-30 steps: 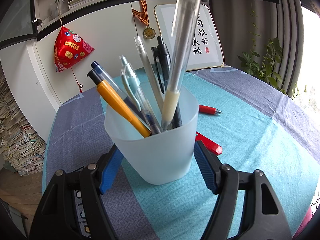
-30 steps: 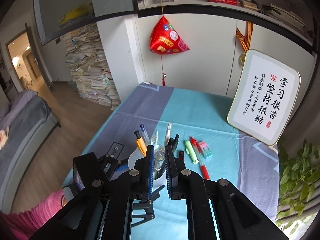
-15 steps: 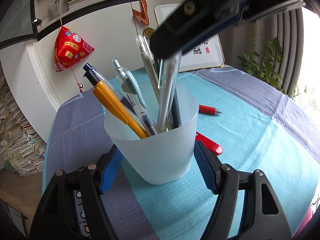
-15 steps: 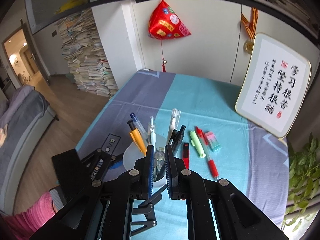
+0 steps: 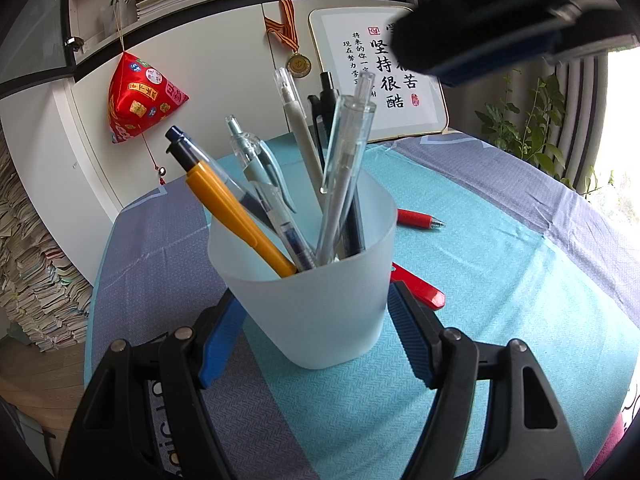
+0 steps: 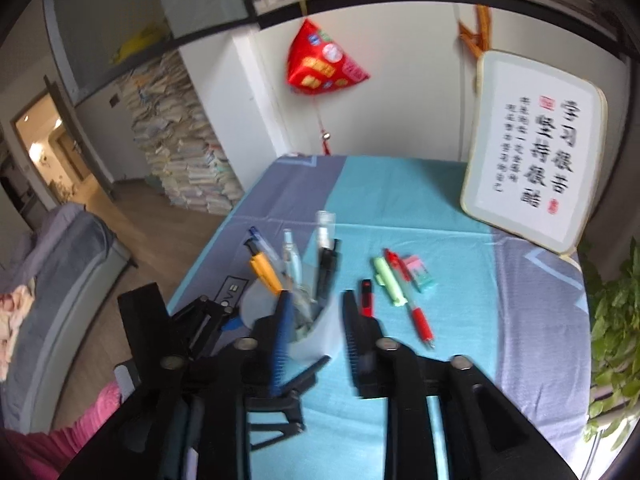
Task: Organize stationery
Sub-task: 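Move the right gripper to the red box cutter and grasp it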
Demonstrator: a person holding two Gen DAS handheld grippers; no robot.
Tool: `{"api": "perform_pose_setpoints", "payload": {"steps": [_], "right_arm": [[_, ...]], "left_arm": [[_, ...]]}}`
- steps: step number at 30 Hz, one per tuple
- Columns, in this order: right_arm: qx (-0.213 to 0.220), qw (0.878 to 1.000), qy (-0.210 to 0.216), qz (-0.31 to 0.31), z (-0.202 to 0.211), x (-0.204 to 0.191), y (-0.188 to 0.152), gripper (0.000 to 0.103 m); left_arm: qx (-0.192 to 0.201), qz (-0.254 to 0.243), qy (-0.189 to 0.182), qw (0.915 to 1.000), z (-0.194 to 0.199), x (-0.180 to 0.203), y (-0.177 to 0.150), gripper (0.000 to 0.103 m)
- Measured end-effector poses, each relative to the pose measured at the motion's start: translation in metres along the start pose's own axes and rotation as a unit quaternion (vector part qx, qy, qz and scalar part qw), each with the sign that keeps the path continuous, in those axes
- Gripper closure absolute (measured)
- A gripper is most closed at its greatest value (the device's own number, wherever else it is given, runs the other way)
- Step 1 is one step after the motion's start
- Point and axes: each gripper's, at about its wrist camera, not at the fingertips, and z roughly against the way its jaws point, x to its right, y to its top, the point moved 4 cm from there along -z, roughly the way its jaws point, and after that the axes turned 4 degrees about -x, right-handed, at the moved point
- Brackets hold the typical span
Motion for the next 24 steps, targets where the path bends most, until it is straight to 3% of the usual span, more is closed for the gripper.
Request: {"api": "perform_pose_setpoints", "payload": {"steps": [3,8,10,17,24], "right_arm": [[-0.01,1.0,-0.017,-0.015,-0.007,0.018,-0.013,0.061],[-0.088,0.995,-0.027,-0.043,-0.056,0.04,-0.046,0.061],[-0.098,0.994,-0.029,-0.045,-0.069,0.042,-0.05,0.061],[-0.097,0.995,-0.029,0.012,-0.089,0.028,-0.059,0.061],[-0.101,0.994,-0.034,0.005,-0.094,0.032,-0.057,0.065]], "left_arm": [[0.0,0.0,0.0,1.0,0.0,0.0,0.0,0.032],[0.0,0.0,0.0,1.0,0.0,0.0,0.0,0.032],[0.0,0.001,-0.001,1.0,0.0,0.0,0.0,0.032],[0.0,-0.004,0.002,1.0,0.001,0.001,0.0,0.03],[-0.001,-0.006,0.004,1.0,0.001,-0.001,0.0,0.031]]}}
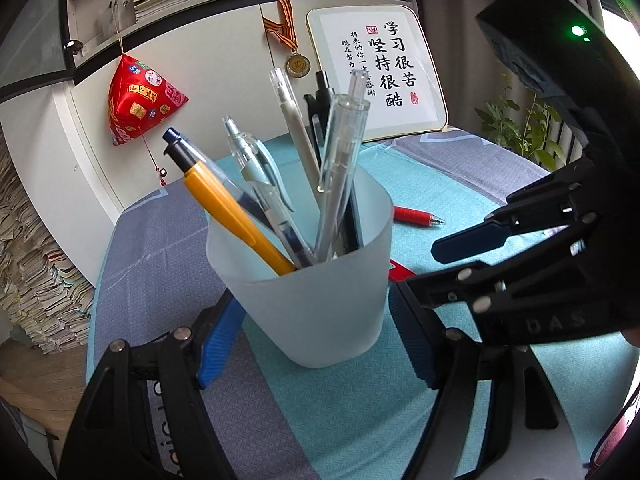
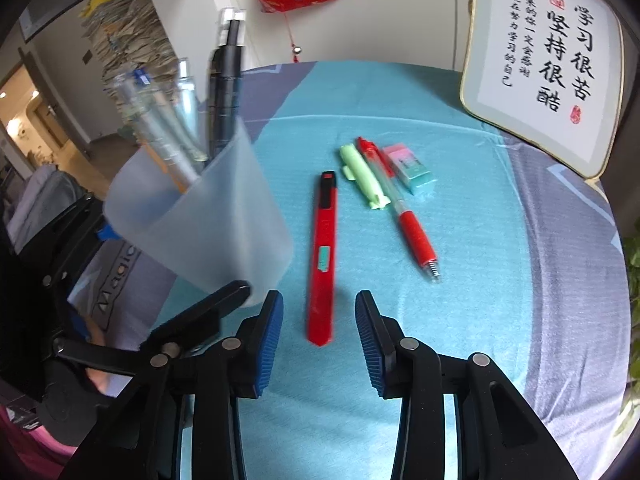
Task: Organize stationery
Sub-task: 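Move the right gripper to the red box cutter and grasp it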
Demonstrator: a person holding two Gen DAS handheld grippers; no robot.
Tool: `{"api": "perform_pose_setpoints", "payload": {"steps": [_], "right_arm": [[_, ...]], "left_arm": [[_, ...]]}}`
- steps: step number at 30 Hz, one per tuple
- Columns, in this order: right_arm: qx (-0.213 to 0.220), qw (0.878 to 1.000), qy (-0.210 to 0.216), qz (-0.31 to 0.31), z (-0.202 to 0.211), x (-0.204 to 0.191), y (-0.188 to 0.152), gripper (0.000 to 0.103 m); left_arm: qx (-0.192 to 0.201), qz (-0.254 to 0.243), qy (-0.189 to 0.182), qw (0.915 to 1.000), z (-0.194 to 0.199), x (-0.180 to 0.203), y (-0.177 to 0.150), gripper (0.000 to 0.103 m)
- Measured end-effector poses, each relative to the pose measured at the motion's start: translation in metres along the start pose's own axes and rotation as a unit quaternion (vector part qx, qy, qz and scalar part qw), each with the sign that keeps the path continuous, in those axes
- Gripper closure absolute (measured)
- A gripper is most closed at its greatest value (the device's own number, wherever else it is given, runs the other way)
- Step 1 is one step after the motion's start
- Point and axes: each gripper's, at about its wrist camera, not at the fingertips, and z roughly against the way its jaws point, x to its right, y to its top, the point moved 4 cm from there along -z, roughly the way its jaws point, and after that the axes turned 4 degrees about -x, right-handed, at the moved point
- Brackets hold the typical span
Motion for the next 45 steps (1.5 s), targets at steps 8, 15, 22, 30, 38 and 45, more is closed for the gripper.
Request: {"api": "perform_pose_setpoints", "payload": {"steps": [8,15,22,30,38,45], "right_arm": [[-0.008,1.0,-0.005,0.011,-0.002,0.001,-0.001,0.067],[-0.014,0.999,-0.016,0.025,-0.013,-0.004,0.003,0.08],[-0.021,0.999,-0.036,0.027,-0.008,0.001,-0.003,0.089],[-0.034,0.997,-0.059,0.02,0.024,0.02,-0.054,0.089],[-0.038,0.997,-0.07,-0.006,0.053,0.05,-0.097,0.089],[-0.053,0.996,-0.074,0.005,0.061,0.051,-0.112,0.089]], "left_arm": [[-0.001,0.001,0.01,1.0,0.003,-0.001,-0.005,0.03],[0.004,-0.005,0.005,1.0,0.006,0.0,-0.007,0.035],[0.008,0.006,-0.014,0.9999,0.007,-0.004,-0.006,0.036],[0.025,0.013,-0.002,0.9996,0.009,-0.006,-0.001,0.021],[0.025,0.04,-0.029,0.9985,0.005,-0.01,0.003,0.035],[0.026,0.036,-0.027,0.9986,0.007,-0.008,0.001,0.035]]}}
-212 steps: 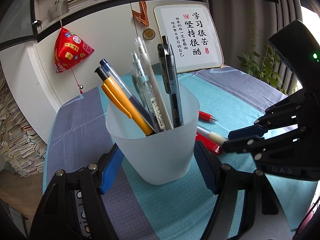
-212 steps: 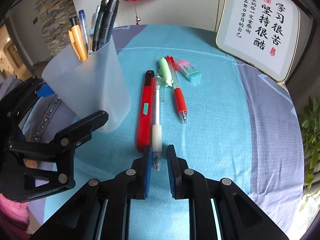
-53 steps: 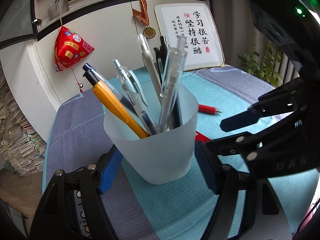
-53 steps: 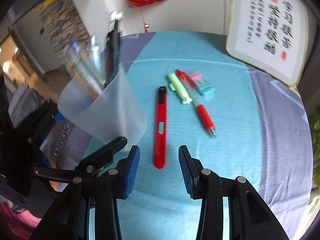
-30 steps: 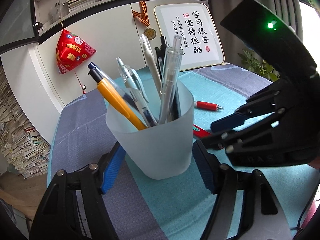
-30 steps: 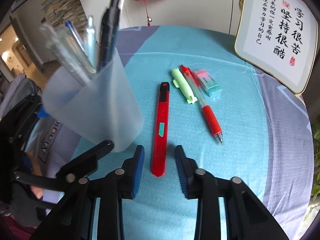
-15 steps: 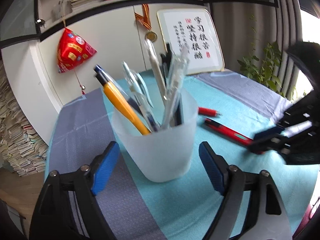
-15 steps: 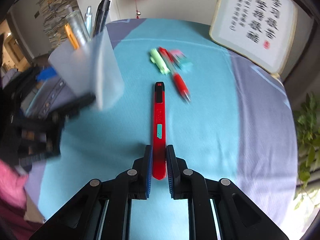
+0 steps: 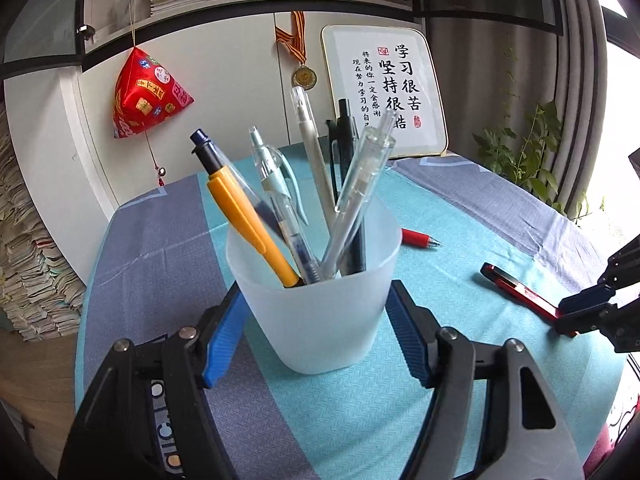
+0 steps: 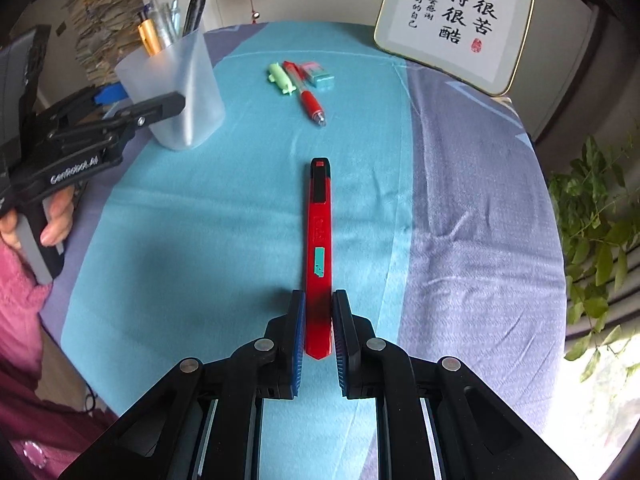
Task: Organize stationery
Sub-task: 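Move the right gripper to the red box cutter and grasp it, then lift the red box cutter and lower it into the cup, release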
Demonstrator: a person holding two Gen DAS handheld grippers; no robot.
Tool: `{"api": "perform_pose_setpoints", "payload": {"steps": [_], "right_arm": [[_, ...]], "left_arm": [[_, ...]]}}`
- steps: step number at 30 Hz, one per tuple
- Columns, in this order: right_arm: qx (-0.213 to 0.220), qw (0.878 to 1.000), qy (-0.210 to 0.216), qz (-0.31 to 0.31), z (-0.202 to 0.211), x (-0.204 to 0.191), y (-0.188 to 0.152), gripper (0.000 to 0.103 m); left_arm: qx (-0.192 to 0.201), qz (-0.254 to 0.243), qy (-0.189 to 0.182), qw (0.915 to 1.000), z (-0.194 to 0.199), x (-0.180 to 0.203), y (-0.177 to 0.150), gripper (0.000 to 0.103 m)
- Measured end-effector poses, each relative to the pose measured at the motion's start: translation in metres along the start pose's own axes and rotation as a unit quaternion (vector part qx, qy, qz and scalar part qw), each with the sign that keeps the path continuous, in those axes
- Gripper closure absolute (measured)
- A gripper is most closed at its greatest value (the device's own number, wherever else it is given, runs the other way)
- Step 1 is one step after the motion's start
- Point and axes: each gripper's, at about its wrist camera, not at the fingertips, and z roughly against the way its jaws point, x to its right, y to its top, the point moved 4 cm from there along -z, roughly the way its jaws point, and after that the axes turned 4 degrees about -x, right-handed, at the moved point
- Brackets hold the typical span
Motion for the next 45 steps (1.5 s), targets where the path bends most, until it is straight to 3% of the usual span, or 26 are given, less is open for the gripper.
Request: {"api": "perform_pose_setpoints", "payload": {"steps": [7,16,29,35,40,45], "right_arm": [[0.017,1.0,-0.007,-0.002,0.004,0.001,0.023,0.086],[0.006,1.0,-0.002,-0.013,-0.017,-0.006,0.068,0.086],[-0.008,1.0,-0.014,-0.012,-0.035,-0.01,0.09,0.089],[0.074,0.996,0.01,-0.04,0.026,-0.014,0.1,0.089],[0.165,0.985,0.035,-0.026,0.092,-0.035,0.113,0.089],[0.22,0.973,0.072,-0.01,0.137,-0.058,0.134,0.089]], "left_arm": [[0.001,-0.005,0.005,1.0,0.0,-0.001,0.0,0.035],[0.001,-0.009,0.008,0.9999,0.0,0.0,-0.001,0.035],[0.001,-0.009,0.008,0.9999,0.0,0.0,-0.001,0.035],[0.001,-0.008,0.008,0.9999,0.0,0.0,-0.001,0.035],[0.001,-0.007,0.007,1.0,0.0,-0.001,-0.001,0.035],[0.0,-0.006,0.005,1.0,0.0,-0.001,-0.002,0.035]]}}
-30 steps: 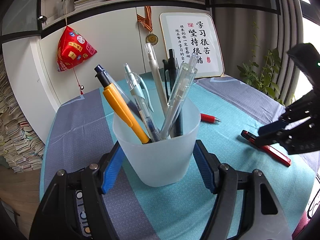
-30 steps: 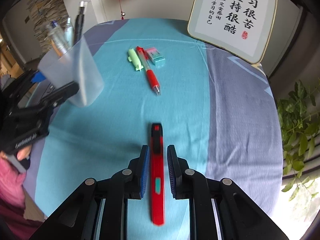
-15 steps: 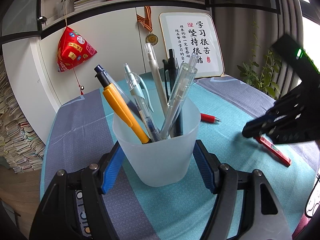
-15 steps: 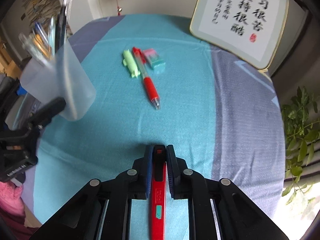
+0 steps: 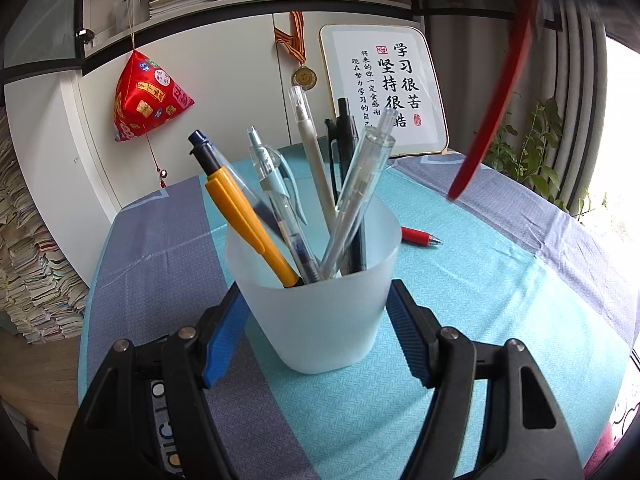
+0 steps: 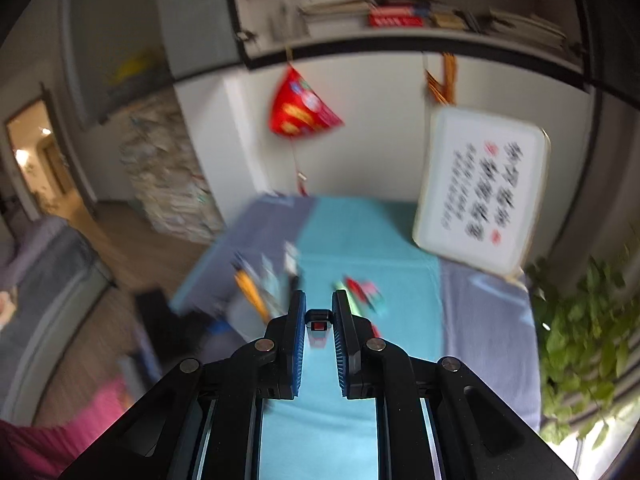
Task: Organize stationery
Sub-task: 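Lift the red box cutter and lower it into the cup, release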
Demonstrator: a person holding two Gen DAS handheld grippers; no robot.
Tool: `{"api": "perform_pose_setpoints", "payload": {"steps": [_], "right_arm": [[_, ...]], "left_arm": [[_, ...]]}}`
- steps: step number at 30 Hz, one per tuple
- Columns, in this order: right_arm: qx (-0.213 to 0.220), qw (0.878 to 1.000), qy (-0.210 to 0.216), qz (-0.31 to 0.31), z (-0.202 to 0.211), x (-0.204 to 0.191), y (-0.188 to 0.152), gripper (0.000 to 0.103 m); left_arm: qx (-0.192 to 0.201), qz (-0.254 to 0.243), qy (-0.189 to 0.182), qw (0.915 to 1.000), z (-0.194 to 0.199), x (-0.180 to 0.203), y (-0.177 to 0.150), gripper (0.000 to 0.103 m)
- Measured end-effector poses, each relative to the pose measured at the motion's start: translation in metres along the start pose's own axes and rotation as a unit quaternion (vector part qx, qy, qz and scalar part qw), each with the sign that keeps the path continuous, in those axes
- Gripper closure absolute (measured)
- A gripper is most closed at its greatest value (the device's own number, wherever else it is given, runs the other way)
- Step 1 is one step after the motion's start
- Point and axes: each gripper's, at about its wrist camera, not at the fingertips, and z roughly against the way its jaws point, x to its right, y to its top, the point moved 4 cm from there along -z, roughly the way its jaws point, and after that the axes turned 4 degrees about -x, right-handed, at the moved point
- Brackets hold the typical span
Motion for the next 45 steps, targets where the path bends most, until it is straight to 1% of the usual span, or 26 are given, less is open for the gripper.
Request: {"api": "perform_pose_setpoints", "payload": {"steps": [2,5,7,11,14,20,31,34,38,42,45], "right_arm": [[0.017,1.0,0.012,0.008,0.007,-0.01,0.015,0.089],[0.028,0.999,0.021,0.025,0.01,-0.023,0.026,0.089],[0.025,0.999,0.027,0.032,0.007,-0.03,0.028,0.089],[0.007,0.999,0.038,0.036,-0.013,-0.04,0.026,0.089],[-0.003,0.999,0.027,0.042,-0.028,-0.04,0.02,0.089],[-0.032,0.998,0.031,0.036,-0.049,-0.038,0.008,0.089],[-0.069,0.997,0.032,0.032,-0.067,-0.034,-0.007,0.089],[-0.087,0.995,0.033,0.035,-0.074,-0.034,-0.011,0.089],[-0.091,0.995,0.038,0.021,-0.074,-0.03,-0.013,0.089],[-0.068,0.997,0.048,-0.001,-0.061,-0.018,-0.008,0.089],[-0.061,0.998,0.031,-0.012,-0.058,-0.002,-0.006,0.089]], "left_arm": [[0.0,0.0,0.0,1.0,0.0,0.0,0.0,0.035],[0.0,0.0,0.0,1.0,0.0,0.0,0.0,0.035],[0.0,0.0,0.0,1.0,0.0,0.0,0.0,0.034],[0.0,0.0,0.0,1.0,0.0,0.0,0.0,0.034],[0.0,0.0,0.0,1.0,0.0,0.0,0.0,0.034],[0.0,-0.001,0.001,1.0,0.0,0.0,0.0,0.034],[0.0,-0.001,0.001,1.0,-0.001,0.0,0.0,0.034],[-0.002,-0.001,0.001,1.0,-0.001,0.0,0.0,0.034],[-0.001,-0.001,0.002,1.0,-0.001,0.0,0.0,0.034],[-0.001,-0.001,0.002,1.0,-0.001,-0.001,0.0,0.034],[-0.001,-0.001,0.002,1.0,-0.001,-0.001,0.0,0.034]]}}
